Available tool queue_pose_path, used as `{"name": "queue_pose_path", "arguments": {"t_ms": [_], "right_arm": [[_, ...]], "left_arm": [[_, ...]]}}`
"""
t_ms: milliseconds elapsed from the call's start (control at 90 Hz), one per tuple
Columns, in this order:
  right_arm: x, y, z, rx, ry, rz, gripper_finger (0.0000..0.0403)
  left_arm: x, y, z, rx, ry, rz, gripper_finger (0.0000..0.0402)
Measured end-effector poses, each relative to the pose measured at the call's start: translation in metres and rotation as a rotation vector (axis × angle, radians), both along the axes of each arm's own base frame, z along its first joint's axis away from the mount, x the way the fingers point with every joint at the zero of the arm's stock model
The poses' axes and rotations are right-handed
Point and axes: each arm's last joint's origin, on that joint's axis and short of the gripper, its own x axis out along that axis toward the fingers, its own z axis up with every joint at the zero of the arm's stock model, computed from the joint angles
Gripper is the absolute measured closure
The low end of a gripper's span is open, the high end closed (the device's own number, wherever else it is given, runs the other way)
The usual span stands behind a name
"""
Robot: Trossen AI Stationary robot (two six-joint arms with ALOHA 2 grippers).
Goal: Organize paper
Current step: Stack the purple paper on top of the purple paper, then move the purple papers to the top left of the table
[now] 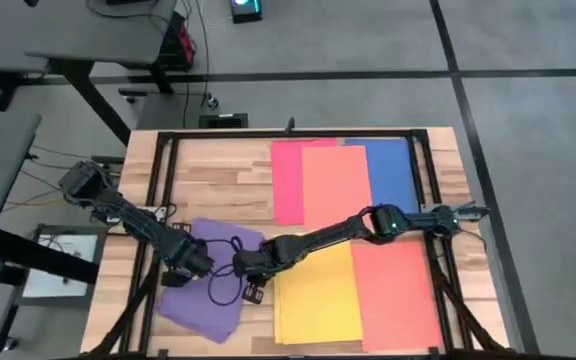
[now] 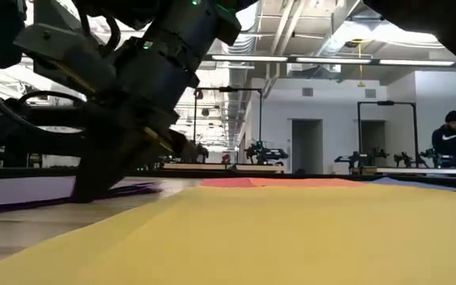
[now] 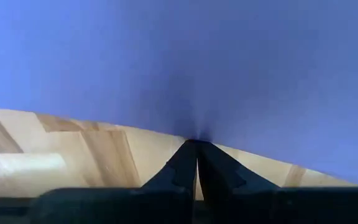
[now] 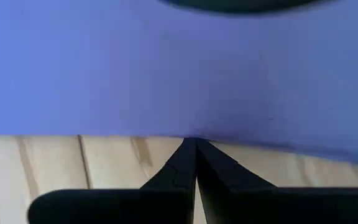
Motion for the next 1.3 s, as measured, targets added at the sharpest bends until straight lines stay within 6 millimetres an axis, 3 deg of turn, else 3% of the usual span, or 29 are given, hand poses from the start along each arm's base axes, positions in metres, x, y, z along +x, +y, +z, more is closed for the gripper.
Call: {"name": "queue_pose_path", "arguments": {"t_ms": [289, 533, 744, 889, 1022, 1300], "right_arm": [[-0.003, 0.001, 0.005, -0.005, 0.020, 0.000, 0.0403], [-0.011, 0.020, 0.032, 0.022, -0.030, 0.008, 0.0403], [-0.016, 0.038, 0.031, 0.033, -0.022, 0.025, 0.0403], [-0.018, 0.031, 0.054, 0.046, -0.062, 0.019, 0.0403], [-0.012, 0.013, 0.076, 0.015, -0.160, 0.061, 0.0403], [0.014, -0.009, 0.075, 0.031, -0.384, 0.146, 0.0403]], "left_arm": [[-0.001, 0.002, 0.012, 0.070, 0.031, 0.035, 0.0402], [0.002, -0.006, 0.044, 0.003, -0.031, 0.175, 0.0402], [-0.004, -0.005, 0.064, -0.019, -0.045, 0.305, 0.0402], [-0.008, -0.004, 0.078, -0.100, -0.081, 0.418, 0.0402], [-0.009, -0.002, 0.116, -0.202, -0.224, 0.528, 0.0402], [-0.031, 0.005, 0.213, -0.419, -0.562, 0.694, 0.0402]]}}
